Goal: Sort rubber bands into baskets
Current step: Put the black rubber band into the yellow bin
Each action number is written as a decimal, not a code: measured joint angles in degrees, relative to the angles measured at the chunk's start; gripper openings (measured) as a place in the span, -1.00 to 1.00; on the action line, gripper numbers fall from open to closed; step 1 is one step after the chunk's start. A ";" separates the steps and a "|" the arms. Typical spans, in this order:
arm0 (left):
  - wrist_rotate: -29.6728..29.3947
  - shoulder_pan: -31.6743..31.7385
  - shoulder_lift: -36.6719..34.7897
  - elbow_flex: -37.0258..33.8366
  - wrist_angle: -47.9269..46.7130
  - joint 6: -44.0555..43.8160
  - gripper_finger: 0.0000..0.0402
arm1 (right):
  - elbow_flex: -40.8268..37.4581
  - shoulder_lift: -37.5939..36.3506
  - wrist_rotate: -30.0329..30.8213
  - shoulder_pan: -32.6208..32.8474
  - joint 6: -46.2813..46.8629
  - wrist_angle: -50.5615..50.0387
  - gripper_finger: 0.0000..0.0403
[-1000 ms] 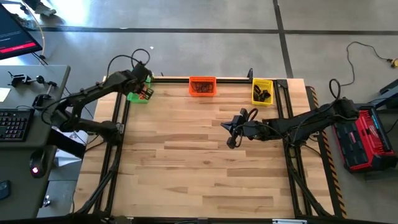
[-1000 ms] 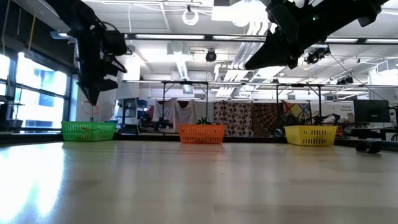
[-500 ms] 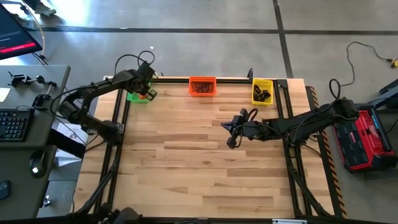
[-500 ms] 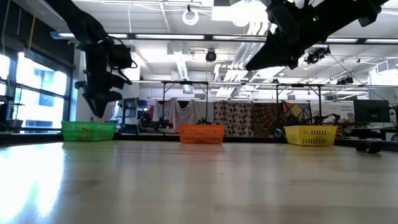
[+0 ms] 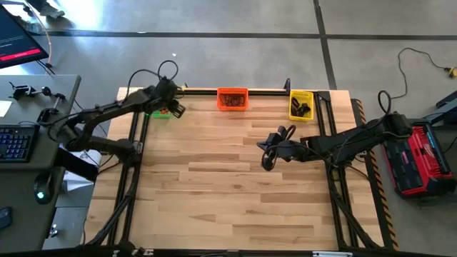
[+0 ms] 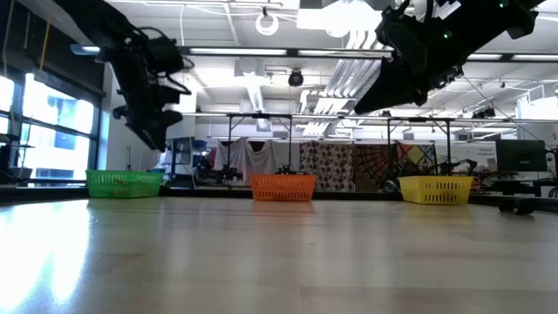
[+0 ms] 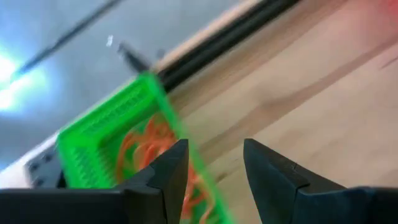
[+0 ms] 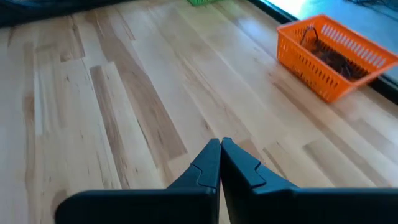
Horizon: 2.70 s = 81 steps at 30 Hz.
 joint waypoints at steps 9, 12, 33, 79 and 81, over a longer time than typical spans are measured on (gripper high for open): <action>2.08 -13.87 -12.09 -8.64 17.26 -2.59 -0.27 | 0.01 -0.01 -0.18 0.00 7.16 -6.94 -1.00; 3.80 -18.35 -15.07 -10.70 21.86 -3.58 -0.27 | 0.02 -0.01 -0.06 0.00 10.82 -11.50 -1.00; 14.98 -37.67 -17.20 -30.93 63.13 -1.15 -0.27 | 0.02 -0.01 -5.73 0.00 50.62 -49.03 -0.34; 15.02 -38.45 -17.20 -31.07 62.88 0.76 -0.27 | 9.32 3.91 2.29 -9.25 49.22 -62.89 -0.99; 15.01 -38.45 -17.20 -31.07 63.11 0.74 -0.27 | 11.96 3.91 3.83 -13.74 43.89 -63.26 -0.99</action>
